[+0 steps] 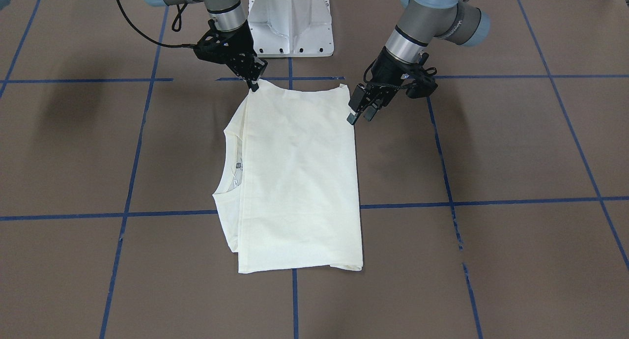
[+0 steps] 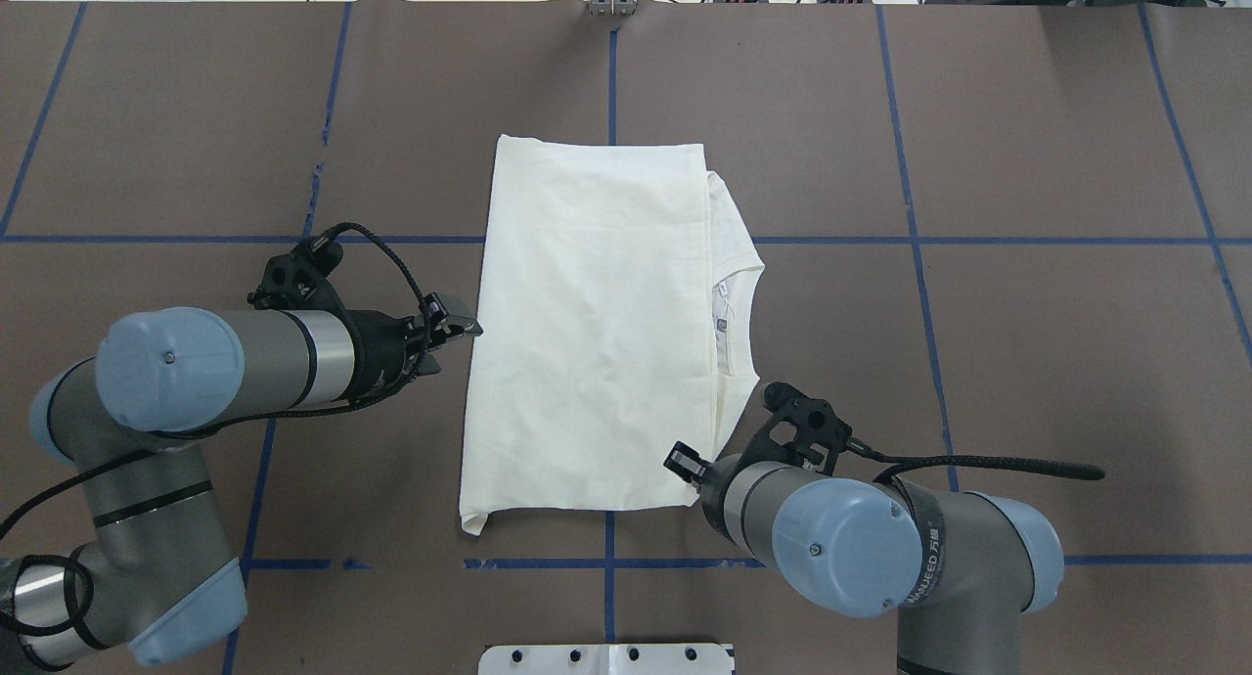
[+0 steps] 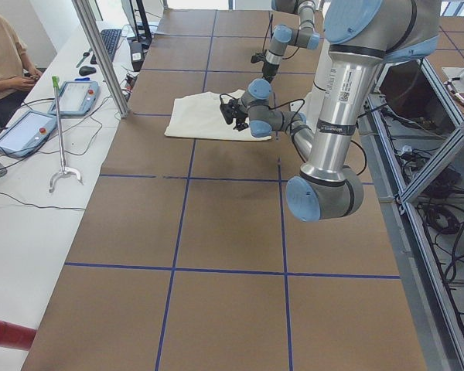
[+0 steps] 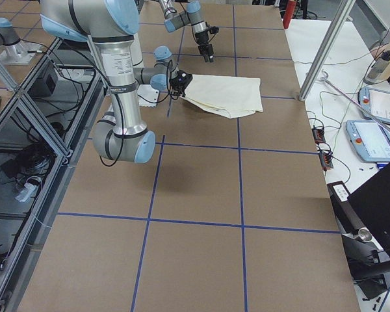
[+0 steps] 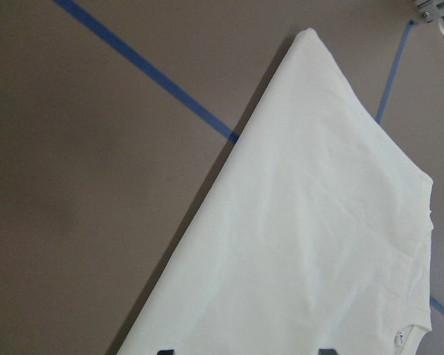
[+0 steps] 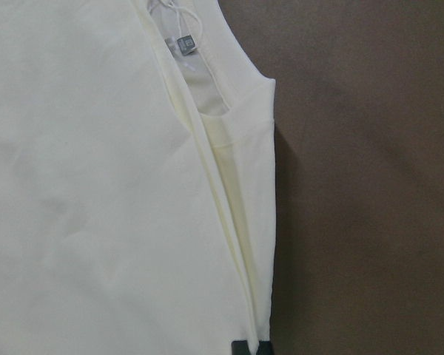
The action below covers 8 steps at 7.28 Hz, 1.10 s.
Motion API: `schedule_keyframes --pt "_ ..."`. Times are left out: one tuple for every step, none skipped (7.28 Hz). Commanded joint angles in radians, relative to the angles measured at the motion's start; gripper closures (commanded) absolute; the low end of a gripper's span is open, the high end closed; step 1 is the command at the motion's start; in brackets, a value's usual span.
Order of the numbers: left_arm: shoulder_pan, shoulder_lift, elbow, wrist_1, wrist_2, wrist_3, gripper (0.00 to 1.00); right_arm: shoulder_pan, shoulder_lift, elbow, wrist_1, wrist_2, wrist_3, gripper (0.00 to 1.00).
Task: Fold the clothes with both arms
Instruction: 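Move the left gripper to the shirt's near corner beside the right gripper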
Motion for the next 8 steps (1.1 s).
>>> schedule_keyframes --pt "0.078 0.004 -0.017 0.086 0.003 -0.074 0.32 0.001 0.000 0.006 0.000 -0.001 0.000 1.00" --pt "0.101 0.004 -0.015 0.101 0.007 -0.100 0.32 0.001 -0.001 0.005 0.000 0.000 0.000 1.00" --pt "0.132 0.007 -0.011 0.114 0.008 -0.103 0.36 0.001 -0.001 0.005 0.000 0.000 0.000 1.00" --pt "0.137 0.006 -0.012 0.115 0.007 -0.106 0.39 0.001 0.000 0.005 0.000 -0.001 0.000 1.00" --pt "0.158 0.006 -0.011 0.115 0.007 -0.108 0.40 -0.001 0.000 0.005 0.000 -0.001 0.000 1.00" --pt "0.174 0.007 -0.011 0.115 0.007 -0.108 0.40 -0.001 0.000 0.005 0.000 -0.001 0.000 1.00" --pt "0.195 0.007 -0.002 0.135 0.007 -0.122 0.39 0.001 0.000 0.006 0.000 -0.001 0.000 1.00" --pt "0.206 0.007 -0.003 0.156 0.007 -0.131 0.39 -0.001 0.002 0.005 0.000 -0.001 0.000 1.00"
